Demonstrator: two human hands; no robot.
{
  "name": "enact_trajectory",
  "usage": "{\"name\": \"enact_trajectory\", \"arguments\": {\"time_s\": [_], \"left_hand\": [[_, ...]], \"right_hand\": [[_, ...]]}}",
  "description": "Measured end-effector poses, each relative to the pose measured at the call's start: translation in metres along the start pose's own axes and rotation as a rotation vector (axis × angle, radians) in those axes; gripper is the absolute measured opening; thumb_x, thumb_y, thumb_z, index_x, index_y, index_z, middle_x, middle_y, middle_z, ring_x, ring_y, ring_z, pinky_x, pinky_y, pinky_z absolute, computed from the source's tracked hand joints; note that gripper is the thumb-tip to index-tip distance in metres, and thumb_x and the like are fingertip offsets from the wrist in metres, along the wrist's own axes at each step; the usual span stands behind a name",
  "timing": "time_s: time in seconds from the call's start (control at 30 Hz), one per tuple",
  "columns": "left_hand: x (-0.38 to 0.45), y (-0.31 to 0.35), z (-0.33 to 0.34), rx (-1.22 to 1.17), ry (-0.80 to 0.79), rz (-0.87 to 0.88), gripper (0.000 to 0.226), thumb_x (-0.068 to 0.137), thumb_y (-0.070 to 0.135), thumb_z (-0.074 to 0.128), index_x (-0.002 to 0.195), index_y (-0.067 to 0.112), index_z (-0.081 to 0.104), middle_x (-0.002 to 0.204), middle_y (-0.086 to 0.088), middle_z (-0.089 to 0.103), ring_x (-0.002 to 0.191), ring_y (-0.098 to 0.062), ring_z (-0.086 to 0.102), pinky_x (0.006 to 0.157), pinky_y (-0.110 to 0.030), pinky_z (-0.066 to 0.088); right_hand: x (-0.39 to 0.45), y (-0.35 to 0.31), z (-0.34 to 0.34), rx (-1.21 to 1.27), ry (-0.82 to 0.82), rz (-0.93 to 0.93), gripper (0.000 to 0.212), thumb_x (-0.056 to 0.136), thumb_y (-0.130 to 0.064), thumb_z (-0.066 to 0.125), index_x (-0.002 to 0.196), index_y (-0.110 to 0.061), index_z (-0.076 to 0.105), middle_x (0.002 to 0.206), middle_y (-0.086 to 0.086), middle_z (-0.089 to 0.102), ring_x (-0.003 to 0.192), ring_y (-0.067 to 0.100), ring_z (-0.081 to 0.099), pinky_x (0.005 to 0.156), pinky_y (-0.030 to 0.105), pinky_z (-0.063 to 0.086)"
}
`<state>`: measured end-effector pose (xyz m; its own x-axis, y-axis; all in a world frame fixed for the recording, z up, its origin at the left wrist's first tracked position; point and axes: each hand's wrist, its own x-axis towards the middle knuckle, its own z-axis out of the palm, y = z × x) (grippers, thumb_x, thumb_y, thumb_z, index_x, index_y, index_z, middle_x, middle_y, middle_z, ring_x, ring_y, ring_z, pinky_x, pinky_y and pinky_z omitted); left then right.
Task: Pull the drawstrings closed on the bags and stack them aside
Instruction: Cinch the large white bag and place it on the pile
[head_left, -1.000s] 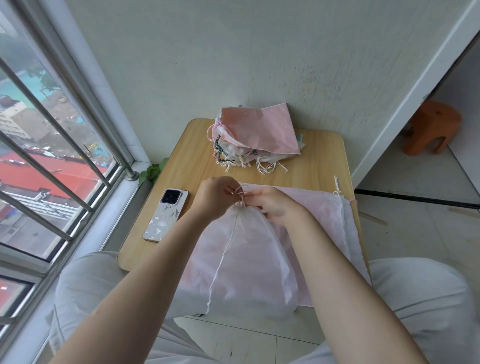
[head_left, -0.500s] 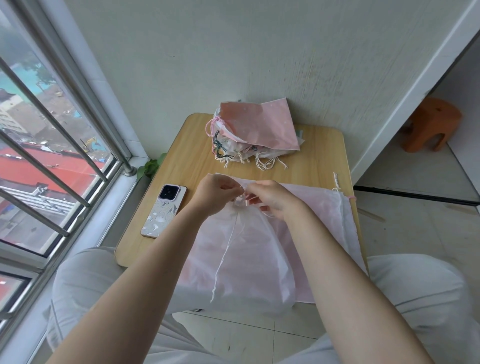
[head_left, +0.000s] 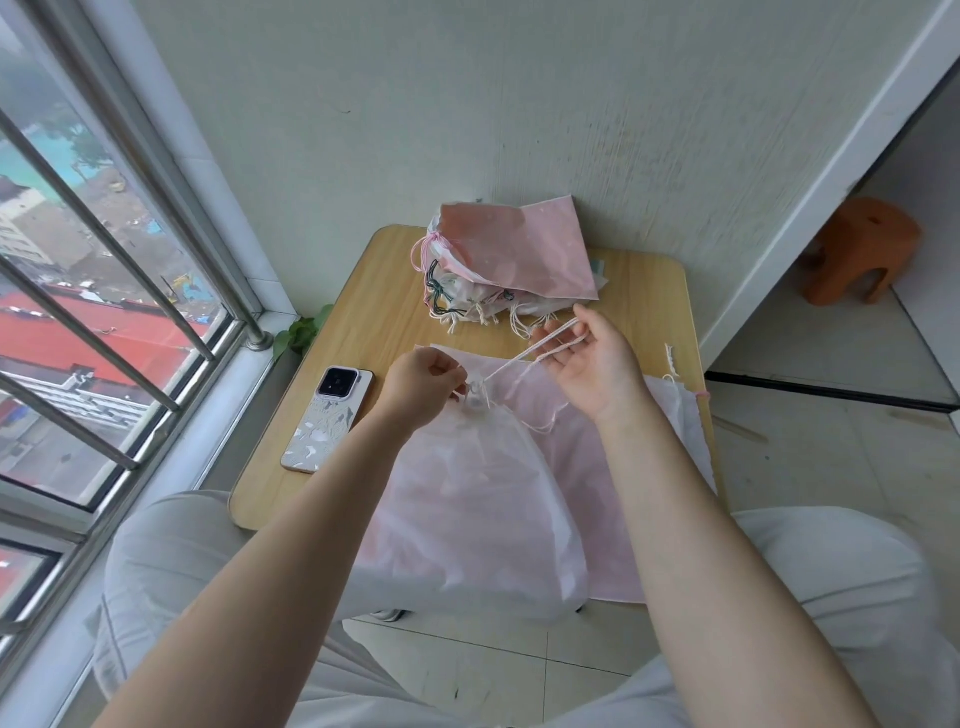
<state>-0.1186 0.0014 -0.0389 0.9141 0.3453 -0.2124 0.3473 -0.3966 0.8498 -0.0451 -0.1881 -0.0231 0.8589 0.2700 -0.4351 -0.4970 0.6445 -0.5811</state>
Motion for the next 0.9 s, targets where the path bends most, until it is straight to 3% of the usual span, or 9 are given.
{"name": "enact_trajectory", "arguments": {"time_s": [0.13, 0.27, 0.33, 0.47, 0.53, 0.67, 0.77, 0.9], "left_hand": [[-0.002, 0.012, -0.004, -0.434, -0.192, -0.122, 0.012, 0.097, 0.005, 0.050, 0.086, 0.006, 0.052, 0.085, -0.013, 0.074, 0.069, -0.020, 0.070, 0.065, -0.025, 0.056], [0.003, 0.019, -0.016, -0.640, -0.400, -0.220, 0.008, 0.102, 0.008, 0.038, 0.095, 0.010, 0.041, 0.108, -0.024, 0.070, 0.092, -0.034, 0.071, 0.071, -0.034, 0.055], [0.006, 0.022, -0.018, -0.596, -0.450, -0.286, 0.008, 0.103, 0.008, 0.036, 0.098, 0.009, 0.042, 0.109, -0.027, 0.068, 0.089, -0.036, 0.071, 0.070, -0.035, 0.057], [0.011, 0.027, -0.012, -0.381, -0.424, -0.346, 0.008, 0.099, 0.009, 0.046, 0.105, 0.002, 0.048, 0.089, -0.023, 0.070, 0.067, -0.031, 0.068, 0.067, -0.034, 0.056], [0.011, 0.029, -0.004, -0.230, -0.424, -0.320, 0.014, 0.098, 0.014, 0.053, 0.104, 0.002, 0.052, 0.082, -0.018, 0.069, 0.060, -0.025, 0.063, 0.062, -0.028, 0.053], [0.004, 0.034, 0.006, 0.029, -0.528, -0.201, 0.012, 0.095, 0.016, 0.056, 0.093, 0.007, 0.064, 0.086, -0.007, 0.074, 0.061, -0.014, 0.057, 0.067, -0.023, 0.046], [0.007, 0.030, 0.007, 0.011, -0.437, -0.150, 0.008, 0.088, 0.009, 0.061, 0.083, 0.014, 0.065, 0.082, 0.001, 0.073, 0.059, -0.009, 0.054, 0.057, -0.020, 0.041], [0.013, 0.019, 0.002, -0.556, -0.202, -0.233, 0.011, 0.094, 0.004, 0.057, 0.088, 0.013, 0.055, 0.078, -0.003, 0.071, 0.068, -0.013, 0.067, 0.071, -0.028, 0.047]], "right_hand": [[-0.003, 0.000, 0.006, -0.065, -0.055, 0.001, 0.036, 0.098, -0.026, 0.054, 0.065, -0.016, 0.044, 0.061, 0.004, 0.052, 0.056, 0.017, 0.054, 0.066, 0.034, 0.056], [-0.004, 0.001, 0.011, -0.207, -0.071, 0.009, 0.040, 0.100, -0.030, 0.050, 0.064, -0.018, 0.041, 0.056, -0.001, 0.045, 0.048, 0.013, 0.043, 0.054, 0.026, 0.047], [-0.005, 0.001, 0.013, -0.215, -0.080, 0.005, 0.040, 0.101, -0.031, 0.048, 0.064, -0.018, 0.040, 0.054, -0.001, 0.045, 0.045, 0.013, 0.041, 0.054, 0.026, 0.044], [-0.003, 0.001, 0.017, -0.194, -0.080, -0.009, 0.040, 0.102, -0.031, 0.047, 0.066, -0.017, 0.040, 0.055, 0.000, 0.047, 0.045, 0.014, 0.042, 0.054, 0.027, 0.044], [-0.002, 0.000, 0.020, -0.188, -0.089, -0.018, 0.039, 0.102, -0.031, 0.048, 0.067, -0.016, 0.039, 0.056, 0.002, 0.048, 0.045, 0.015, 0.044, 0.054, 0.027, 0.046], [-0.001, -0.001, 0.025, -0.206, -0.106, -0.044, 0.038, 0.102, -0.030, 0.046, 0.068, -0.016, 0.039, 0.058, 0.003, 0.050, 0.046, 0.016, 0.047, 0.053, 0.027, 0.048], [-0.001, -0.004, 0.025, -0.239, -0.106, -0.041, 0.037, 0.102, -0.030, 0.048, 0.068, -0.016, 0.039, 0.058, 0.003, 0.049, 0.045, 0.016, 0.045, 0.052, 0.027, 0.047], [-0.001, -0.005, 0.013, -0.399, -0.092, 0.016, 0.037, 0.099, -0.029, 0.052, 0.067, -0.018, 0.038, 0.052, -0.001, 0.040, 0.039, 0.011, 0.028, 0.041, 0.022, 0.026]]}}
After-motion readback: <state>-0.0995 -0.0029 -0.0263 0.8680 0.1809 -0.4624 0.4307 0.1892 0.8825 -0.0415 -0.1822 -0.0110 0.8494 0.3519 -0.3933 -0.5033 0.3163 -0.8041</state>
